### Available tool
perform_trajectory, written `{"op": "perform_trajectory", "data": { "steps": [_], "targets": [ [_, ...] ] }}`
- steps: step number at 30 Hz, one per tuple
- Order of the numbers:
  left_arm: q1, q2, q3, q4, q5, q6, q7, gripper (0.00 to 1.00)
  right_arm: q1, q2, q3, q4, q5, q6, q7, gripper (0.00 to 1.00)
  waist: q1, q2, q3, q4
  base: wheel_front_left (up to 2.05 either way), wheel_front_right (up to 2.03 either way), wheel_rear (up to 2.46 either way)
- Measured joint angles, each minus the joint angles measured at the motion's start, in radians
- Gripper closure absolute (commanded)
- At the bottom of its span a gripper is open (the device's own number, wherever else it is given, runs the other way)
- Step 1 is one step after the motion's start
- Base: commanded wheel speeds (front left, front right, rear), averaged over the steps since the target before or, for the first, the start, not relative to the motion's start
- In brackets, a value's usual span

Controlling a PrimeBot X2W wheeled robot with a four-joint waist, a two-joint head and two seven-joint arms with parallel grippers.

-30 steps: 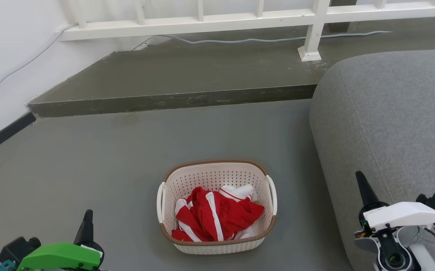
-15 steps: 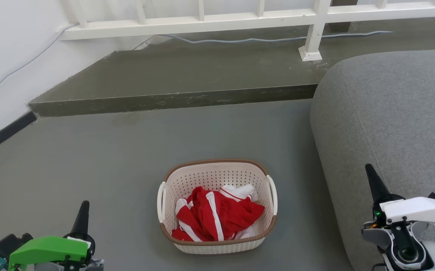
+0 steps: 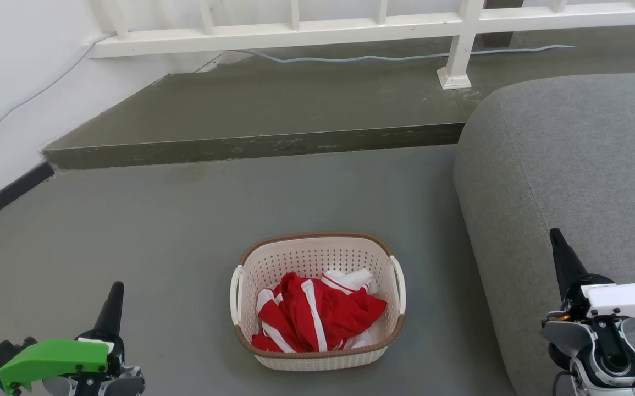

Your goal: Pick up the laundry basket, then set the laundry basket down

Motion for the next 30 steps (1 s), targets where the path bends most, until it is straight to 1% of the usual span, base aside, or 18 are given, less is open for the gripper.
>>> {"op": "perform_trajectory", "data": {
  "steps": [14, 30],
  "targets": [
    [-0.029, -0.002, 0.036, 0.011, -0.16, -0.03, 0.04, 1.0, -0.012, 0.0, -0.057, 0.005, 0.161, 0.031, 0.036, 1.0, 0.0, 0.0, 0.001, 0.002, 0.0, 0.0, 0.0],
    [-0.035, -0.003, 0.039, 0.012, -0.163, -0.031, 0.04, 1.0, -0.02, 0.0, -0.06, 0.009, 0.168, 0.033, 0.037, 1.0, 0.0, 0.0, 0.001, 0.002, 0.0, 0.0, 0.0]
  ]
}}
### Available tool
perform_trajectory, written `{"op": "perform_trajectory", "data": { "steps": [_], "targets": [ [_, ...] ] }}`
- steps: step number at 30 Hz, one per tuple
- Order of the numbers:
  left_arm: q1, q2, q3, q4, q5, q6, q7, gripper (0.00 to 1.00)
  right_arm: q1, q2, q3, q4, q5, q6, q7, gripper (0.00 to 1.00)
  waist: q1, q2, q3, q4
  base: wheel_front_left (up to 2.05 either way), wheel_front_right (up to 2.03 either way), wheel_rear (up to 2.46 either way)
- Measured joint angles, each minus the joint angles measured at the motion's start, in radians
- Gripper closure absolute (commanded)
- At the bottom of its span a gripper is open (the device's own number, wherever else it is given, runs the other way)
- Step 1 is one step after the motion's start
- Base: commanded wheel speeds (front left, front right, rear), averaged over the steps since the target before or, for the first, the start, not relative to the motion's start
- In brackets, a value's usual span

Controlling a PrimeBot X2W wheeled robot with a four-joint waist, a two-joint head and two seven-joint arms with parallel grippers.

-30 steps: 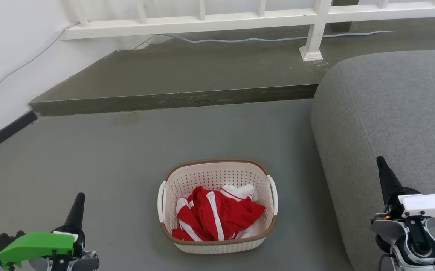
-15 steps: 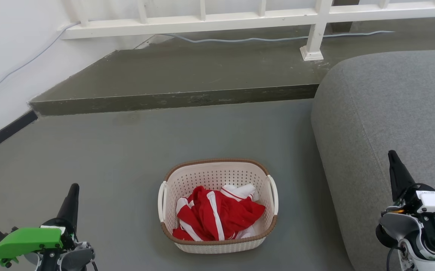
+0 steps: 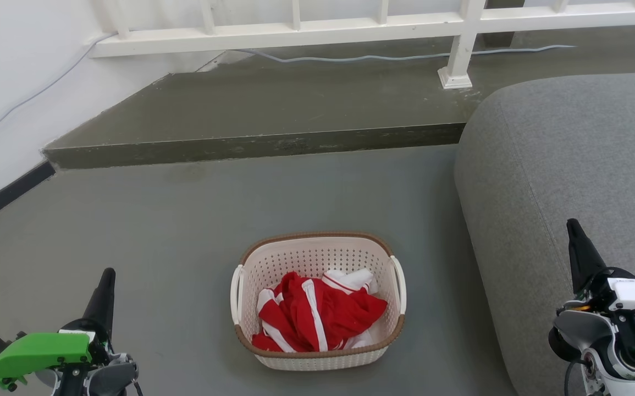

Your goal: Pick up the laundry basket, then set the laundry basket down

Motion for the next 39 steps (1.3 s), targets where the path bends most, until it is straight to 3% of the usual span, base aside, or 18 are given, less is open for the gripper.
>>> {"op": "perform_trajectory", "data": {
  "steps": [39],
  "targets": [
    [-0.001, 0.0, 0.002, 0.0, 0.0, 0.0, 0.0, 1.0, -0.001, 0.0, -0.003, 0.009, 0.0, 0.0, 0.004, 1.0, 0.0, 0.0, 0.0, 0.0, 0.0, 0.0, 0.0]
  ]
}}
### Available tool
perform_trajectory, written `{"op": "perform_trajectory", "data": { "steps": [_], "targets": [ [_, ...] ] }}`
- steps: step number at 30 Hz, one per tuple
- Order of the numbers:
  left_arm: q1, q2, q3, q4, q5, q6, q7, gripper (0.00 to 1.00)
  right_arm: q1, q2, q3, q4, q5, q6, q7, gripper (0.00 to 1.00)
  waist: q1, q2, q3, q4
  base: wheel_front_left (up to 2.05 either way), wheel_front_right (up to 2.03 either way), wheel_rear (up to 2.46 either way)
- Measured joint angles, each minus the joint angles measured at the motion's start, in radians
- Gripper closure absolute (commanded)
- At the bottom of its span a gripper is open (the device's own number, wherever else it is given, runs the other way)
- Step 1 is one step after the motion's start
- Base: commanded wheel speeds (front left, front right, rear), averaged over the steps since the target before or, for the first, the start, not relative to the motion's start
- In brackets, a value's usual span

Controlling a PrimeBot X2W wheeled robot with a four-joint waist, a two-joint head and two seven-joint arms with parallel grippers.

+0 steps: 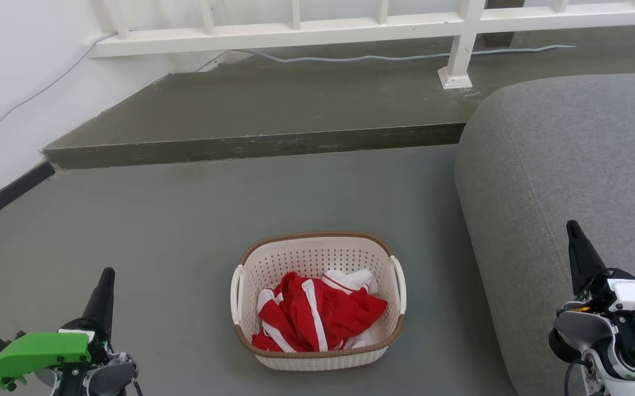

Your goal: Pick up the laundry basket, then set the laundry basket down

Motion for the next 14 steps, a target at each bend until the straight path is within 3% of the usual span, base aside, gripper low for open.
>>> {"op": "perform_trajectory", "data": {
  "steps": [14],
  "targets": [
    [0.0, 0.0, 0.001, 0.0, 0.0, 0.0, 0.0, 1.0, 0.0, 0.0, -0.001, 0.002, 0.0, 0.003, 0.0, 1.0, 0.0, 0.0, 0.0, 0.0, 0.0, 0.0, 0.0]
  ]
}}
